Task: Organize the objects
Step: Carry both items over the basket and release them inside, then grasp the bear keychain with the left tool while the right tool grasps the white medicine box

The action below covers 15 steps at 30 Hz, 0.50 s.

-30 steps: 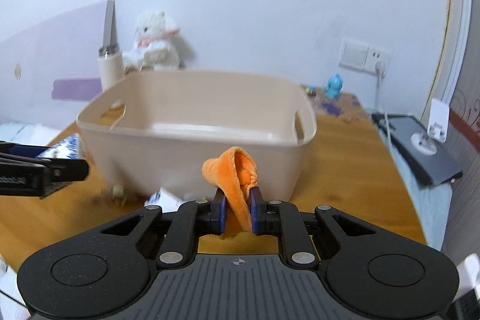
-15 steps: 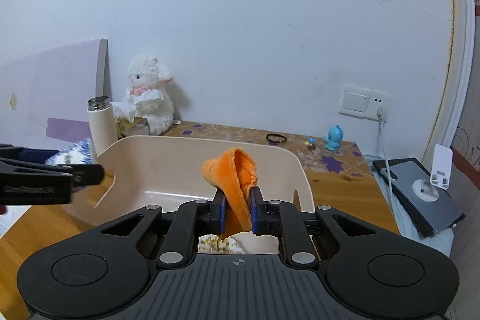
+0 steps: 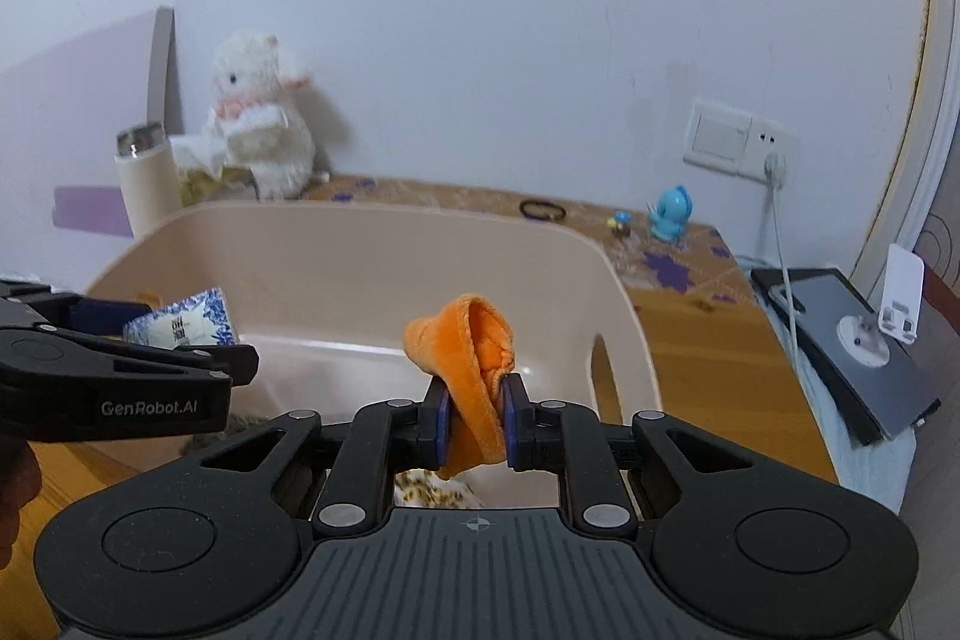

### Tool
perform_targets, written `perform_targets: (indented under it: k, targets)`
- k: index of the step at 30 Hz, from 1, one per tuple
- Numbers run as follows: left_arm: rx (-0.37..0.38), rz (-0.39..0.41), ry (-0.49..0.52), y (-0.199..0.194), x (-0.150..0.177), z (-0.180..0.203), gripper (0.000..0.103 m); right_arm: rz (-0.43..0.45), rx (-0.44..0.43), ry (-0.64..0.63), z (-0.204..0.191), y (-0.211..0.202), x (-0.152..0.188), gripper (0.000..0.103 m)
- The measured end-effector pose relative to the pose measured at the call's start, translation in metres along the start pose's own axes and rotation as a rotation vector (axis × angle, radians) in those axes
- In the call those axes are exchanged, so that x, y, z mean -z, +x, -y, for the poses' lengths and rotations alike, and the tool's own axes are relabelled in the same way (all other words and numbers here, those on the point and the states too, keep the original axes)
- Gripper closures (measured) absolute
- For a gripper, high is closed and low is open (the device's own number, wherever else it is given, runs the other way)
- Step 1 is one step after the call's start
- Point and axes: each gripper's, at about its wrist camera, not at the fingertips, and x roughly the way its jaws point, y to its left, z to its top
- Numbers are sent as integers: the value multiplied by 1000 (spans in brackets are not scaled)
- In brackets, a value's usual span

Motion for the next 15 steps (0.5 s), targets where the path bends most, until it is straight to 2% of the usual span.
perform_targets:
  k: [1,7,8,10,15]
  targets:
    - [-4,2,11,1,2,2,28,-8,-2,0,0,2,2,70]
    - [28,-3,-7,-10,4,0,26,16,-8,16,-2,-9,4,48]
    - [20,5,-1,-14,4,0,25,27,-8,16,-2,-14,4,40]
    - [9,23,10,-24,4,0,19,48,-7,19,-2,-23,3,33]
    - [9,54,-20,-49,5,-7,12,77,-18,28,-2,-47,6,27]
